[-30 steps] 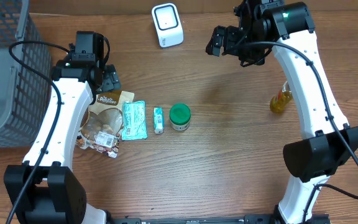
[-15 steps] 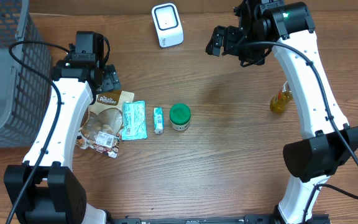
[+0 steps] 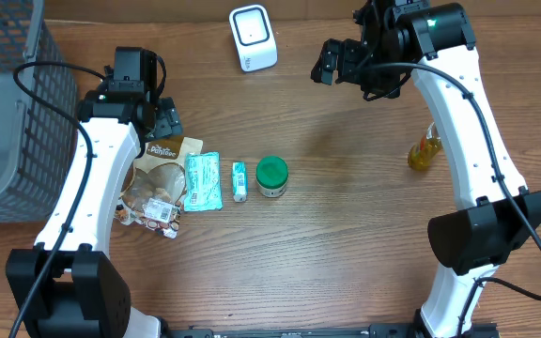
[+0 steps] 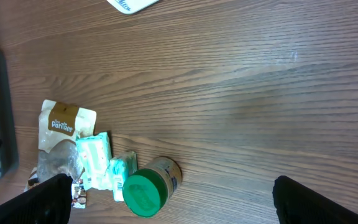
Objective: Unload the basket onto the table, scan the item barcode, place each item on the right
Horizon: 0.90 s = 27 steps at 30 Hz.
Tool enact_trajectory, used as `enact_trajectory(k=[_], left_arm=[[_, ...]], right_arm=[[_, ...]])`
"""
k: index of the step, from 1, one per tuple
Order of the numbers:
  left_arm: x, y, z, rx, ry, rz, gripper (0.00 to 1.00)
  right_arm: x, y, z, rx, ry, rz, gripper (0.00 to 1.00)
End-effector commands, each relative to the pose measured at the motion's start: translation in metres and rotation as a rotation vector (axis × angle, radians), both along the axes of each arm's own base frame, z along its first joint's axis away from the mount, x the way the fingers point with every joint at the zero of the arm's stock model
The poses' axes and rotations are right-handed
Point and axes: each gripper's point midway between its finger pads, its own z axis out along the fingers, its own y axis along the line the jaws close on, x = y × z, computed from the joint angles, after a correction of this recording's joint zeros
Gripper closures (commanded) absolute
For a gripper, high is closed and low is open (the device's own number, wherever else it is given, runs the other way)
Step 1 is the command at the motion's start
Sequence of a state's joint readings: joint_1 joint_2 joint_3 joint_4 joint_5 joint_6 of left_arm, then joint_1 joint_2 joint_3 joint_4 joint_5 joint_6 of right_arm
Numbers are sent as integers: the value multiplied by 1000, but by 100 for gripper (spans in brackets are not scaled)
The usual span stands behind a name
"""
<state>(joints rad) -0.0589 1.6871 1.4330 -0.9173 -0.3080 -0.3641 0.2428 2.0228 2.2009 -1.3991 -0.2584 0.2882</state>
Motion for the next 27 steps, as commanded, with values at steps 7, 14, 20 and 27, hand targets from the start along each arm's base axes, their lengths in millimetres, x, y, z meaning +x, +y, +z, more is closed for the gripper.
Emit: enact_trajectory(k=[7,14,20,27], left_arm=[[2,-1,-2,13,4,-3,0],[2,-1,-2,13,5,-5,0],[2,-1,-2,13,5,-5,0],[2,-1,-2,13,5,-5,0]], right_arm=[[0,0,10,13,-26,-3,0],[1,0,11,13,-26,-4,0],[2,0,11,15,-33,-4,0],[4,1,12,17,-43,-3,0]])
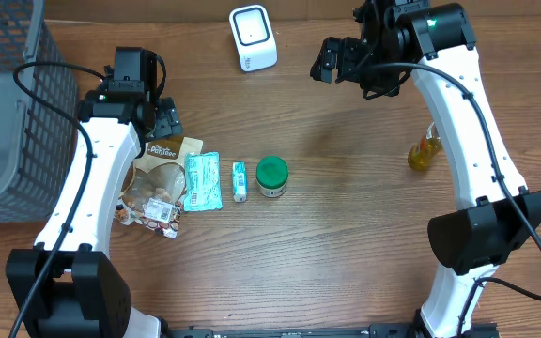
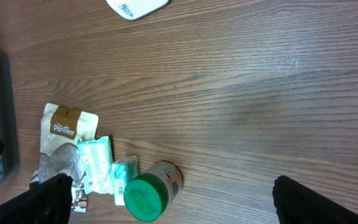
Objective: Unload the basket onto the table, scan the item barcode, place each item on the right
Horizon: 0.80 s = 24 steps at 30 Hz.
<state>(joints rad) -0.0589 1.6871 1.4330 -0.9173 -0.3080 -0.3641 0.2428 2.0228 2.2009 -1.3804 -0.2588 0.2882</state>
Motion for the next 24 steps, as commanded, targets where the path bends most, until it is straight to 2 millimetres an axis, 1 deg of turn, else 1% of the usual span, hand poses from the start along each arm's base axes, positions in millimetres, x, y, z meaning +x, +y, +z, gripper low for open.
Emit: enact_trajectory(k=[1,4,7,10,14,18,21,24], left_arm=[[2,-1,-2,13,5,-5,1],[2,-1,-2,13,4,-5,0],[2,-1,-2,13,5,-5,0],[2,-1,-2,13,4,-5,0],[2,-1,-2,13,5,-5,0],[2,-1,-2,13,5,-5,1],[2,-1,-2,13,4,-5,0],[2,-1,-2,13,4,-5,1]], right_arm=[[1,0,11,13,-29,-4,0],[10,2,16,24,-70,-4,0],[11,-1,15,3,-77,-6,0],[5,-8,9,-32,-48,-19,0],[-7,-8,2,-40,12,-24,0],[-24,2,-10,-44,97,-41,0],[-39,16,-23,-60,150,-11,0],[-54,34,-38,-83,191,25,0]])
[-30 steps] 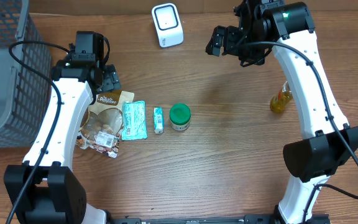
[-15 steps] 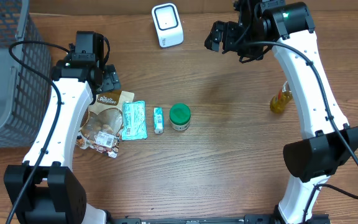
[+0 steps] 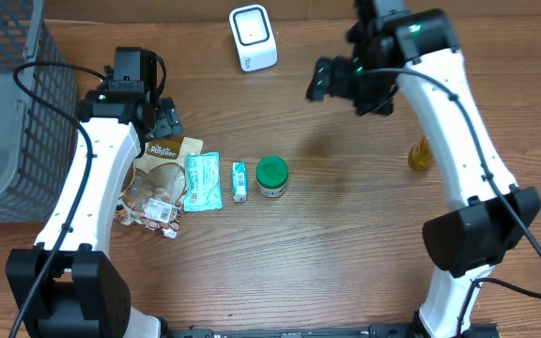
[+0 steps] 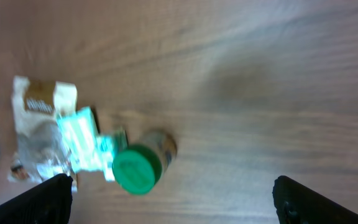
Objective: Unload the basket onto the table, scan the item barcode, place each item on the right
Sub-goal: 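Lower the right gripper over the green-lidded jar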
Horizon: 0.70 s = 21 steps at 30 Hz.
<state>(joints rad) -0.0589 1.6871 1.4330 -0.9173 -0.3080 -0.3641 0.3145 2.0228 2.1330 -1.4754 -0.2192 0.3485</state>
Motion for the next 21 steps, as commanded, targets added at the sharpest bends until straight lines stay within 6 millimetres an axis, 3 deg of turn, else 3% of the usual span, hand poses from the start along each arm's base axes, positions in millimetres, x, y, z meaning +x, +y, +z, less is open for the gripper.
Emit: enact_trajectory(k=[1,8,15,21], left_arm=[[2,-1,-2,13,4,-4,0],[2,-1,-2,13,4,-4,0],[2,-1,-2,13,4,-5,0],[2,-1,-2,13,4,-5,0]], right_arm=[[-18,22,-13,-35,33,22,0],[-24,43,-58,-215,-13,-134,0],[-33,82,-97,-233,-100,-144,0],[-35,78,-109,-358,-220,-236,0]])
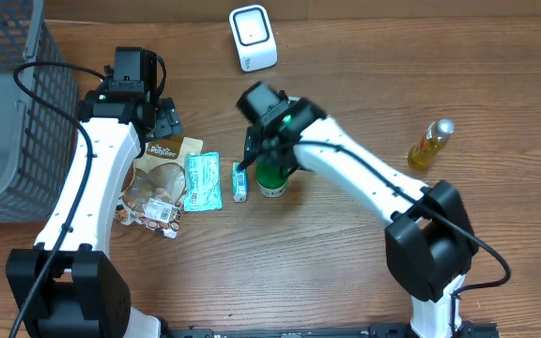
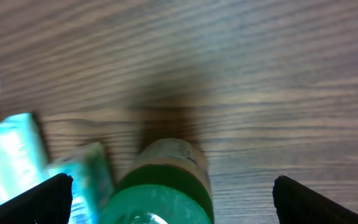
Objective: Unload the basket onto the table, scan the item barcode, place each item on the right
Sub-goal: 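Lower the right gripper over the green-lidded jar, then close the right gripper on the jar and lift it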
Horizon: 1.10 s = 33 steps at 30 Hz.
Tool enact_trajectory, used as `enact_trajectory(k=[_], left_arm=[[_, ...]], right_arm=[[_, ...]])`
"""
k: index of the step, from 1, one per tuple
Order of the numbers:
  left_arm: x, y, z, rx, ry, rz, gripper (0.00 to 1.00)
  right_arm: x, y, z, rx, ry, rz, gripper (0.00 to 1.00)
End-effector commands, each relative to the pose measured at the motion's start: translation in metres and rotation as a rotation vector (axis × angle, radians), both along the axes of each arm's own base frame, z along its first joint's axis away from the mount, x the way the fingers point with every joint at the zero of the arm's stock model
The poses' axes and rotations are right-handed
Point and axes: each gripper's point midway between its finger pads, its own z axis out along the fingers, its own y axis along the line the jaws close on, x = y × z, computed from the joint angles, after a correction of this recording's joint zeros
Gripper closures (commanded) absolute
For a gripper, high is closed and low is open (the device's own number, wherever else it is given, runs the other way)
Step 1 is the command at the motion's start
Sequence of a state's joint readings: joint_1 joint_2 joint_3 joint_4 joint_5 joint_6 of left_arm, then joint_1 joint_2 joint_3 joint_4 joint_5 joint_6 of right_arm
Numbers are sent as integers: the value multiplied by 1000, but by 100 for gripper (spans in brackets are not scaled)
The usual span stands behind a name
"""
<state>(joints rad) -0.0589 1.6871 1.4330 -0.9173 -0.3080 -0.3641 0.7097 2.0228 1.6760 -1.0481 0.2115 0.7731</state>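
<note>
A jar with a green lid [image 1: 273, 176] stands on the wooden table [image 1: 346, 263]. My right gripper [image 1: 267, 153] hangs right above it, open. In the right wrist view the jar [image 2: 166, 186] fills the lower middle, blurred, and lies between the wide-spread fingertips [image 2: 50, 200] of the right gripper [image 2: 174, 202] without touching them. The white barcode scanner [image 1: 253, 38] stands at the table's far edge. My left gripper [image 1: 163, 119] sits by the top of a brown snack bag [image 1: 162, 174]; its jaws cannot be made out.
Left of the jar lie a small teal tube [image 1: 239, 180] and a teal packet [image 1: 202, 180]. A yellow oil bottle [image 1: 429, 145] stands at the right. A grey wire basket [image 1: 12, 113] takes up the far left.
My right arm has moved from mid-table height near the scanner down and left to just over the green-lidded jar. The jar now fills the wrist view. The left arm is unchanged.
My right gripper stood open high at the back right, next to the scanner, with the items far below. It then shifted slightly left and lower. Now it is open close over the jar. The oil bottle, once partly hidden by the arm, shows fully.
</note>
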Motion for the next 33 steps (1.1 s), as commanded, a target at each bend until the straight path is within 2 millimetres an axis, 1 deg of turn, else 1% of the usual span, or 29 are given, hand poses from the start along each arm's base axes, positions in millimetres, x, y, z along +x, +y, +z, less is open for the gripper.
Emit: enact_trajectory(k=[1,4,10,15,21,24,27,33], left_arm=[[2,-1,-2,13,5,-5,0],[2,-1,-2,13,4,-5,0],[2,-1,-2,13,5,-5,1],[2,-1,-2,13,5,-5,0],[2,-1,-2,13,4,-4,0],[2,-1,-2,13,5,-3,0],[2,-1,-2,13,5,-3,1],[2,-1,-2,13,5,-4,0]], right_arm=[[9,-9,7,-70,-123,-92,0],[6,0,5,-48,-122,-76,0],[-1,-1,-5,-68,-106,-63,0],[-13,-8,-22,-86,-58,-55,0],[-28,-3,-47,-38,9,-33,0],[-32,-6,-54,-46,18,-33,0],[-30,-10,-57,-57,9,-38,0],[-14,-11,-51,-74,-75,-56,0]])
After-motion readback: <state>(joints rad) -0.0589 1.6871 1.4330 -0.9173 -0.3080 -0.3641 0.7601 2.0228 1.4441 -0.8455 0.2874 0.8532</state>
